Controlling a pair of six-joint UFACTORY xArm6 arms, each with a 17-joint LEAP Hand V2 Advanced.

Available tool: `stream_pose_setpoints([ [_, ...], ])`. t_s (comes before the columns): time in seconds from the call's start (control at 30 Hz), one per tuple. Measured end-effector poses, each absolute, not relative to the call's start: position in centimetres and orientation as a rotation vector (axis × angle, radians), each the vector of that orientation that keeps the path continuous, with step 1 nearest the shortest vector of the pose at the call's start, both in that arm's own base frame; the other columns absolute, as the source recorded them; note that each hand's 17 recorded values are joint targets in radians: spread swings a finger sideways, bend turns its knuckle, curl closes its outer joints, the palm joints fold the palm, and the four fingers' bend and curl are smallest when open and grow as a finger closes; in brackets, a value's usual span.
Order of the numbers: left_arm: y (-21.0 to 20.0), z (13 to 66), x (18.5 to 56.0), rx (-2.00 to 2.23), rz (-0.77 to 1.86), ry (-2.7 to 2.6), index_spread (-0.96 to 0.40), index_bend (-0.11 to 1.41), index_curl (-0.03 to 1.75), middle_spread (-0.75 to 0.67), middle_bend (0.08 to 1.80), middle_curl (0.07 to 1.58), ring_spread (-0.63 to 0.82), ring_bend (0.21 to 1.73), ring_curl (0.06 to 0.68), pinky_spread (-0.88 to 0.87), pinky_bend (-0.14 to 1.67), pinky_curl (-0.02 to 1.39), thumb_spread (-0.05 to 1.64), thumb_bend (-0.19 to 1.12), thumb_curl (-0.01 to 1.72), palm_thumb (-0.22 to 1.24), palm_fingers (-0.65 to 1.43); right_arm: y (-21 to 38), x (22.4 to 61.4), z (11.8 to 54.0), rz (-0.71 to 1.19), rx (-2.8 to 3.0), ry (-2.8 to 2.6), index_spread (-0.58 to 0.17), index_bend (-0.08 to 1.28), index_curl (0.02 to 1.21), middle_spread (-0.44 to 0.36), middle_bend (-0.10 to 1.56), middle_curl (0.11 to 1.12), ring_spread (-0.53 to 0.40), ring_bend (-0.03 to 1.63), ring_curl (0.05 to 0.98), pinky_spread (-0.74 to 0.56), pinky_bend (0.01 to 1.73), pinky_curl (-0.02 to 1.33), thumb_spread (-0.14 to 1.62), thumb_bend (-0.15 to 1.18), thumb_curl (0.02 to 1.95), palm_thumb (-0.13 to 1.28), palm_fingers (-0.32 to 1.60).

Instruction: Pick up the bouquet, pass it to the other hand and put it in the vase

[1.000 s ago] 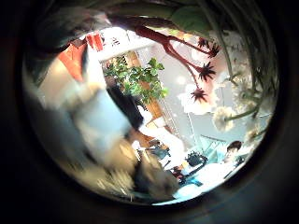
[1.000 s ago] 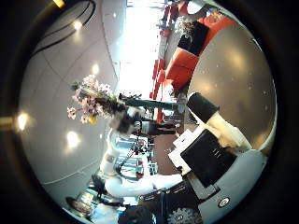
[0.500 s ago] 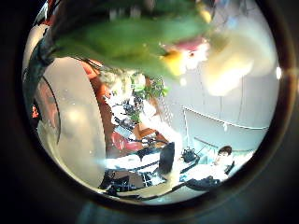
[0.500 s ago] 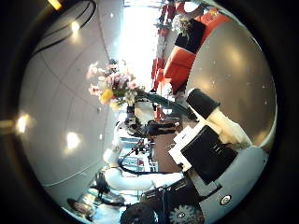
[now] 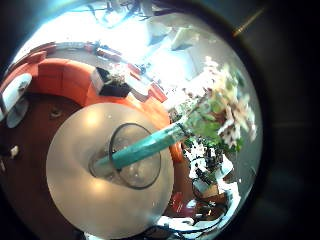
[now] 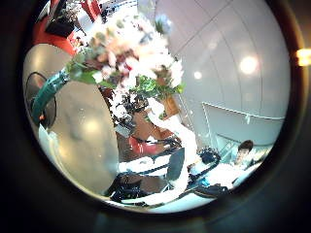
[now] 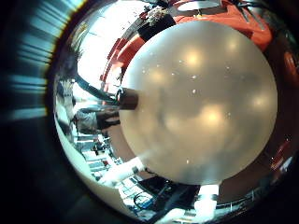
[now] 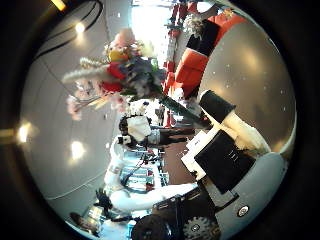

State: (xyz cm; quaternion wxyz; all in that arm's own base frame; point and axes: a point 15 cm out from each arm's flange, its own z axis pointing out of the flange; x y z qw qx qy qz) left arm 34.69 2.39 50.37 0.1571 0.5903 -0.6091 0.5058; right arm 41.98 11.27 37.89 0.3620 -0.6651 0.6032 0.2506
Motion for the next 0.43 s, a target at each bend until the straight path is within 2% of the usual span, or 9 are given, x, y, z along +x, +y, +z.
stream_pose_setpoints([
  [0.23,0.6,50.4,29.2,1.913,1.163,-1.849,0.23,0.15,0.27,0.64,0.17,0.25,0.72,0.51,0.17,0.63,0.19,0.33,0.79,-0.04,0.35,0.13,-0.08,9.7,40.1,39.0,0.523,-1.812,1.606,-0.283,0.2,0.42,0.016,0.19,0.34,0.145,0.49,0.212,0.48,0.42,0.2,0.97,-0.02,0.57,0.84,0.41],
  [0.43,-2.1,49.2,26.4,1.927,0.997,-1.905,0.24,0.14,0.26,0.64,0.18,0.24,0.72,0.5,0.176,0.63,0.2,0.32,0.8,-0.04,0.35,0.15,-0.07,10.0,38.6,37.9,0.495,-1.921,1.666,-0.284,0.19,0.42,0.014,0.19,0.34,0.144,0.49,0.211,0.49,0.42,0.2,0.98,-0.03,0.56,0.82,0.41],
])
